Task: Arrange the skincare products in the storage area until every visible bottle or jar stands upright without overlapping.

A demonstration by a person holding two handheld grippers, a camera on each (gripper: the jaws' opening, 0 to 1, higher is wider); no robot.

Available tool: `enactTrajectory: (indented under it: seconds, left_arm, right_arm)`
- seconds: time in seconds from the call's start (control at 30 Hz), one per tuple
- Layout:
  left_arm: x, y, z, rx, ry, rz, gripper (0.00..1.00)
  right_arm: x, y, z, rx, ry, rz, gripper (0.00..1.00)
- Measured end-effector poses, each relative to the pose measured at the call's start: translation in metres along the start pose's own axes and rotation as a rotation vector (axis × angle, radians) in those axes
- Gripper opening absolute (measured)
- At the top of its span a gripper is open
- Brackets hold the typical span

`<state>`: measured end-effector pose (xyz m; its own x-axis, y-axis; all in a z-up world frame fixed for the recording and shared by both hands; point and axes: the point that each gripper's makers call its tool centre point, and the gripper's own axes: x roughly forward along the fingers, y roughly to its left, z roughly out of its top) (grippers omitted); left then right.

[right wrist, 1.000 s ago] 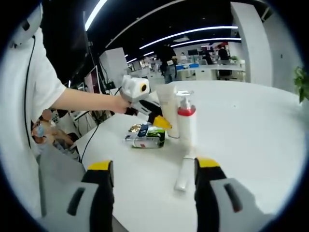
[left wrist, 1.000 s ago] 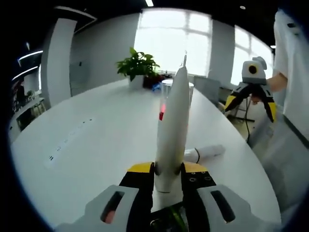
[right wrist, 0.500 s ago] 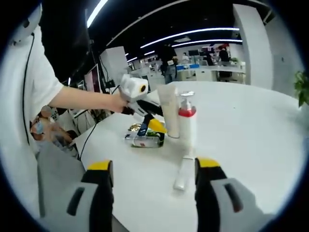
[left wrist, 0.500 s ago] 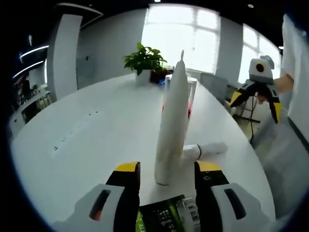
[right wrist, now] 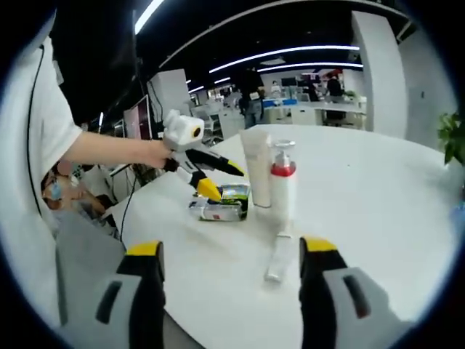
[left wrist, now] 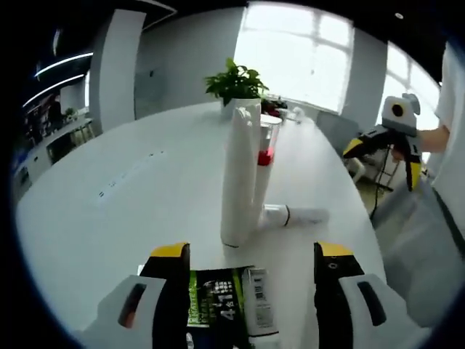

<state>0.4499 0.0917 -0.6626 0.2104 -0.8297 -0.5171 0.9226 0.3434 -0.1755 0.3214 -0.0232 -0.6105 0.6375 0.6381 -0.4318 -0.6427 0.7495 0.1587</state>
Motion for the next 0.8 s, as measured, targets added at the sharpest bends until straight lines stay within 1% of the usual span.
enactTrajectory:
  seconds: [0.03, 0.1, 0.17, 0.27, 0.4, 0.5, 0.63, 0.8]
  left_arm:
    - [-0.003, -0.003, -0.001, -0.013, 0.003, 0.007, 0.7]
    - [-0.007, -0.008, -0.003, -0.014, -0.001, 0.025, 0.73]
    - [-0.011, -0.012, -0.006, -0.033, 0.01, 0.032, 0.73]
    - [-0.018, -0.021, -0.01, -0.034, 0.014, 0.046, 0.74]
    - [-0.027, -0.031, -0.015, -0.068, 0.021, 0.062, 0.78]
    - [-0.034, -0.037, -0.019, -0.077, 0.023, 0.085, 0.81]
    - [-0.044, -0.045, -0.02, -0.104, 0.002, 0.123, 0.86]
    - [-0.058, -0.057, -0.027, -0.137, -0.015, 0.169, 0.9]
  right_arm:
    - [-0.002, 0.001, 0.0, 0.004, -0.003, -0.003, 0.77]
    - [-0.004, 0.002, -0.002, 0.019, -0.011, -0.003, 0.78]
    - [-0.006, 0.003, -0.002, 0.025, -0.022, -0.007, 0.8]
    - [-0.01, 0.005, 0.0, 0.035, -0.048, -0.014, 0.82]
    - [-0.014, 0.009, -0.002, 0.03, -0.049, -0.02, 0.83]
    - [-0.018, 0.011, -0.001, 0.028, -0.056, -0.02, 0.85]
    - [-0.021, 0.011, -0.004, 0.032, -0.057, -0.026, 0.88]
    - [-0.025, 0.015, -0.007, 0.032, -0.054, -0.023, 0.91]
